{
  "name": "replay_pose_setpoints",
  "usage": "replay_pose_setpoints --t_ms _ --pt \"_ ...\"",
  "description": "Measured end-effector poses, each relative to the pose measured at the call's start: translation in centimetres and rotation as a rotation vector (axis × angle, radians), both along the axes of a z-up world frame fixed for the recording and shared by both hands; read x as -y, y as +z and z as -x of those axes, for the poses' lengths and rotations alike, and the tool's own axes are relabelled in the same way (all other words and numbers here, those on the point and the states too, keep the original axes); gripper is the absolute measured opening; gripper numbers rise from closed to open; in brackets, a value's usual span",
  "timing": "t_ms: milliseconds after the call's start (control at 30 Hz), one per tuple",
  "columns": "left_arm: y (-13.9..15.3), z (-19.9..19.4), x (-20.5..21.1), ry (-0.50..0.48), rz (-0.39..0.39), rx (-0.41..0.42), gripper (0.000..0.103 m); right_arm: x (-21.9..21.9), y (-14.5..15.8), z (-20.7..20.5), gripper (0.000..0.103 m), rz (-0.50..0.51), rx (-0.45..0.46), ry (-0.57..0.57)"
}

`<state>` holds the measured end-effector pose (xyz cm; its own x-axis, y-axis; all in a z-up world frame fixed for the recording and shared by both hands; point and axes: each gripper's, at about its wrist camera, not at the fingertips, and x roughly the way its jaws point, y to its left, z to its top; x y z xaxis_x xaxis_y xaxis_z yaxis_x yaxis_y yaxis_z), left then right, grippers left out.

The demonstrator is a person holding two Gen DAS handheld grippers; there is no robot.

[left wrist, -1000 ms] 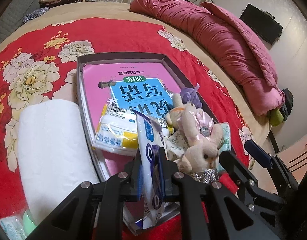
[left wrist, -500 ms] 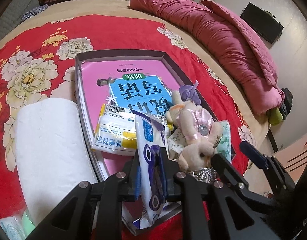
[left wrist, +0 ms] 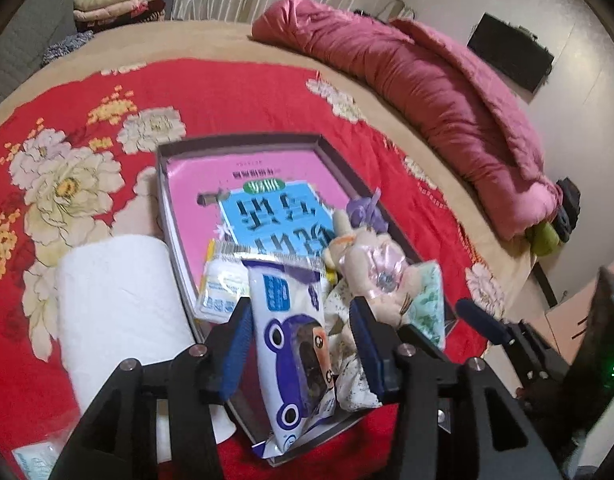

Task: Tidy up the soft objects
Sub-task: 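Open both tools to release the packet and bunny, then raise them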

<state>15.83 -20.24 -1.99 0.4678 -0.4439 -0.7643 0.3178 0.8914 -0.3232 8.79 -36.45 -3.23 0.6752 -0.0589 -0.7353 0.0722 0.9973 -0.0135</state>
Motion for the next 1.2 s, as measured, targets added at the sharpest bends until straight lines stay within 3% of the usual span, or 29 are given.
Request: replay_pose_setpoints --t_ms 100,233,367,533,800,1200 --pt "1.2 0.2 -1.4 0.023 0.047 0.03 0.049 0.2 0.0 0.0 0.074 -0.01 0.001 -0.005" --pt "1.8 0.5 -2.7 0.009 0.111 -0.006 0.049 0.3 0.0 0.0 0.074 -0.013 0.002 -0.008" --pt "0.1 1.6 -2.3 -0.034 0.073 -0.103 0.049 0.4 0.0 0.0 0.074 -0.015 0.004 -0.01" --pt "-2.0 2.9 -1.1 -0.057 0.013 -0.15 0.049 0.4 0.0 0.0 0.074 -0.011 0.007 -0.01" --pt "-3.0 2.4 0.6 -0.088 0.002 -0.176 0.048 0.5 0.1 0.2 0.074 -0.01 0.007 -0.015" --pt "-2.8 2.0 0.9 -0.1 0.047 -0.195 0.049 1.2 0.1 0.2 0.074 -0.037 0.01 -0.035"
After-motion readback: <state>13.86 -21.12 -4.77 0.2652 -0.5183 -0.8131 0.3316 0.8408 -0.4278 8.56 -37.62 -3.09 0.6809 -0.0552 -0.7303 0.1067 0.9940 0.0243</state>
